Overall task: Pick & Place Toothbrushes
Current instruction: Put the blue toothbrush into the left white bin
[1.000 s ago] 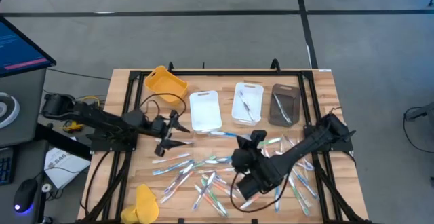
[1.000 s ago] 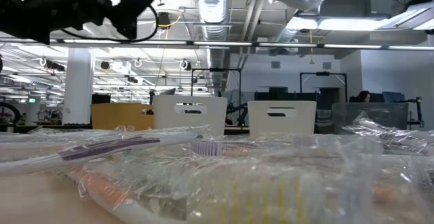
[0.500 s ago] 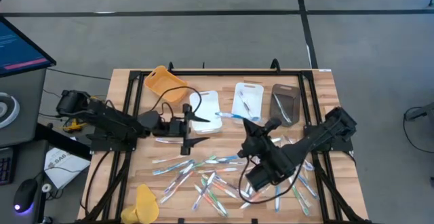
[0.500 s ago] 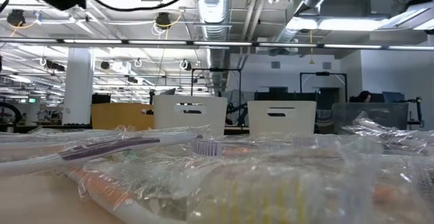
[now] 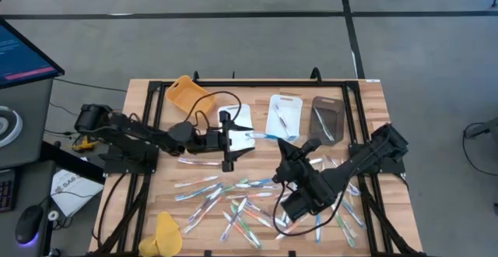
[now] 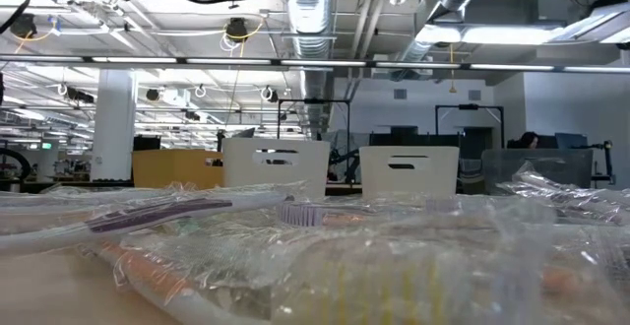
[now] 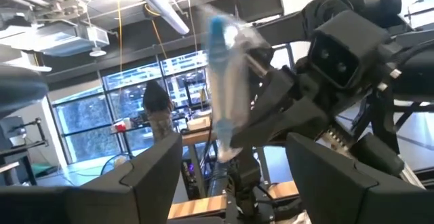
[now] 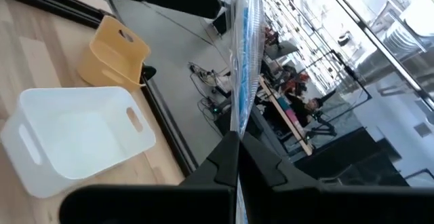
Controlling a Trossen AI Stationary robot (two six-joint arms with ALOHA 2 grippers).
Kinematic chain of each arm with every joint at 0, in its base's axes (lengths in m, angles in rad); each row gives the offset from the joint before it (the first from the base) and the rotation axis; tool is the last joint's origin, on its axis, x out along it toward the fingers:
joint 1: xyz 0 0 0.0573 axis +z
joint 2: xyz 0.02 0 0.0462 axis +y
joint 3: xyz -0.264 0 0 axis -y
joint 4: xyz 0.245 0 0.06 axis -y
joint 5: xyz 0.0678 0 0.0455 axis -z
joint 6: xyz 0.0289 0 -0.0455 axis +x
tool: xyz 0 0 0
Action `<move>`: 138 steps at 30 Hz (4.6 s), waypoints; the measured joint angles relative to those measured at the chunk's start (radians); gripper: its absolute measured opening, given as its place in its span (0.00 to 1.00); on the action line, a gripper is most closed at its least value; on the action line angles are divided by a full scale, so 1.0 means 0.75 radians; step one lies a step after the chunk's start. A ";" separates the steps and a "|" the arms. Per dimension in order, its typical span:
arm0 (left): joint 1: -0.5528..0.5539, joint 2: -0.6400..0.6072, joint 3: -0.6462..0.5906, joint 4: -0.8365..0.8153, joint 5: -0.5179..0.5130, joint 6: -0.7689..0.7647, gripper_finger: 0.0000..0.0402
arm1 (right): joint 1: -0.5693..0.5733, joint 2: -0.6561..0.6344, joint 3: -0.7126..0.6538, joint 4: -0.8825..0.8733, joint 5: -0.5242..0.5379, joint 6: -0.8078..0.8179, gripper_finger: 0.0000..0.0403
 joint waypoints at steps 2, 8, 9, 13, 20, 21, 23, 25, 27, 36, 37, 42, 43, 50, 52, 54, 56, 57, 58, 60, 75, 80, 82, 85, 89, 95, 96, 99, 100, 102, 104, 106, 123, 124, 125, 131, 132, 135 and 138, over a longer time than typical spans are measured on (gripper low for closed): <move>0.006 0.018 0.018 0.000 0.001 0.000 0.64 | -0.017 0.000 0.000 0.009 -0.002 0.001 0.00; 0.008 0.049 0.061 0.008 0.058 0.011 0.63 | -0.050 0.000 0.000 0.050 -0.047 -0.015 0.00; 0.008 0.037 0.062 0.008 0.057 0.011 0.63 | -0.050 0.000 0.000 0.065 -0.062 -0.031 0.00; 0.017 0.002 0.063 0.010 0.058 0.006 0.62 | -0.058 0.000 0.000 0.133 -0.078 -0.083 0.00; 0.018 0.004 0.063 0.010 0.058 0.010 0.61 | -0.058 0.000 0.000 0.231 -0.141 -0.161 0.00; 0.018 0.006 0.063 0.009 0.058 0.010 0.61 | -0.056 0.000 0.000 0.239 -0.144 -0.162 0.00; 0.016 0.007 0.054 0.009 0.059 -0.003 0.61 | -0.047 0.000 0.000 0.242 -0.145 -0.165 0.00; 0.013 0.007 0.039 0.001 0.067 -0.046 0.61 | -0.035 0.000 0.000 0.243 -0.141 -0.164 0.00; 0.013 0.007 0.023 -0.001 0.069 -0.066 0.61 | -0.023 0.000 0.000 0.243 -0.129 -0.158 0.00; 0.018 0.008 0.008 0.001 0.068 -0.068 0.61 | -0.008 0.000 0.000 0.250 -0.119 -0.160 0.00; 0.018 0.008 0.008 0.012 0.068 -0.067 0.61 | -0.012 0.000 0.000 0.254 -0.118 -0.165 0.00; 0.024 0.007 0.042 0.046 0.068 -0.067 0.60 | -0.032 0.000 0.000 0.256 -0.118 -0.177 0.00; 0.024 0.007 0.048 0.046 0.068 -0.067 0.60 | -0.033 0.000 0.000 0.258 -0.118 -0.176 0.00; 0.025 0.007 0.054 0.044 0.067 -0.067 0.59 | -0.038 0.000 0.000 0.264 -0.115 -0.207 0.00; 0.025 0.007 0.054 0.043 0.067 -0.067 0.58 | -0.040 0.000 0.000 0.269 -0.115 -0.213 0.00; 0.025 0.007 0.054 0.038 0.067 -0.067 0.56 | -0.040 0.000 0.000 0.268 -0.115 -0.215 0.00; 0.025 0.007 0.054 0.029 0.067 -0.067 0.54 | -0.040 0.000 0.000 0.268 -0.115 -0.214 0.00; 0.025 0.007 0.054 0.029 0.067 -0.067 0.53 | -0.040 0.000 0.000 0.268 -0.115 -0.214 0.00; 0.025 0.007 0.054 0.029 0.067 -0.067 0.51 | -0.040 0.000 0.000 0.268 -0.115 -0.214 0.00; 0.025 0.007 0.054 0.029 0.066 -0.067 0.48 | -0.040 0.000 0.000 0.268 -0.115 -0.214 0.00; 0.026 0.007 0.054 -0.001 0.102 -0.064 0.05 | -0.039 0.000 0.000 0.279 -0.151 -0.213 0.03; 0.025 0.007 0.054 -0.002 0.105 -0.065 0.06 | -0.038 0.000 0.000 0.291 -0.149 -0.210 0.16; 0.025 0.007 0.054 -0.004 0.110 -0.066 0.06 | -0.036 0.000 0.000 0.293 -0.149 -0.208 0.24; 0.024 0.007 0.054 -0.023 0.116 -0.066 0.04 | -0.029 0.000 0.000 0.285 -0.150 -0.204 0.38; 0.024 -0.008 0.054 -0.088 0.116 -0.034 0.04 | -0.003 0.001 0.000 0.156 -0.150 -0.157 0.53; 0.024 -0.165 0.054 -0.389 0.100 0.017 0.04 | 0.088 -0.005 -0.002 0.003 -0.152 0.047 0.64; 0.025 -0.204 0.054 -0.457 0.088 0.016 0.04 | 0.109 -0.013 -0.002 0.003 -0.151 0.046 0.64; 0.025 -0.327 0.054 -0.639 0.002 0.013 0.04 | 0.151 -0.029 0.001 -0.004 -0.144 0.048 0.65; 0.025 -0.368 0.054 -0.689 -0.028 0.007 0.04 | 0.163 -0.026 0.000 -0.003 -0.146 0.050 0.65; 0.026 -0.441 0.055 -0.800 -0.078 -0.022 0.04 | 0.188 -0.027 -0.002 -0.003 -0.149 0.050 0.65; 0.043 -0.494 0.071 -0.922 -0.108 -0.051 0.04 | 0.201 -0.035 -0.001 -0.003 -0.145 0.049 0.65; 0.073 -0.510 0.110 -1.034 -0.108 -0.105 0.04 | 0.208 -0.034 -0.001 -0.002 -0.145 0.049 0.65; 0.439 -0.138 0.558 -1.657 0.283 -0.261 0.04 | 0.143 -0.044 -0.001 -0.002 -0.182 0.046 0.65; 0.463 -0.123 0.600 -1.706 0.296 -0.274 0.04 | 0.138 -0.044 -0.001 -0.003 -0.190 0.046 0.65; 0.487 -0.105 0.642 -1.752 0.315 -0.294 0.04 | 0.134 -0.044 -0.001 -0.003 -0.199 0.045 0.65; 0.620 -0.003 0.811 -2.017 0.471 -0.385 0.04 | 0.125 -0.044 -0.001 -0.003 -0.226 0.045 0.65; 0.639 0.013 0.816 -2.046 0.508 -0.401 0.04 | 0.125 -0.044 -0.001 -0.002 -0.226 0.046 0.65; 0.686 0.062 0.817 -2.124 0.576 -0.434 0.04 | 0.125 -0.044 -0.001 -0.003 -0.226 0.046 0.65; 0.709 0.108 0.817 -2.170 0.581 -0.442 0.04 | 0.125 -0.044 -0.001 -0.002 -0.226 0.046 0.65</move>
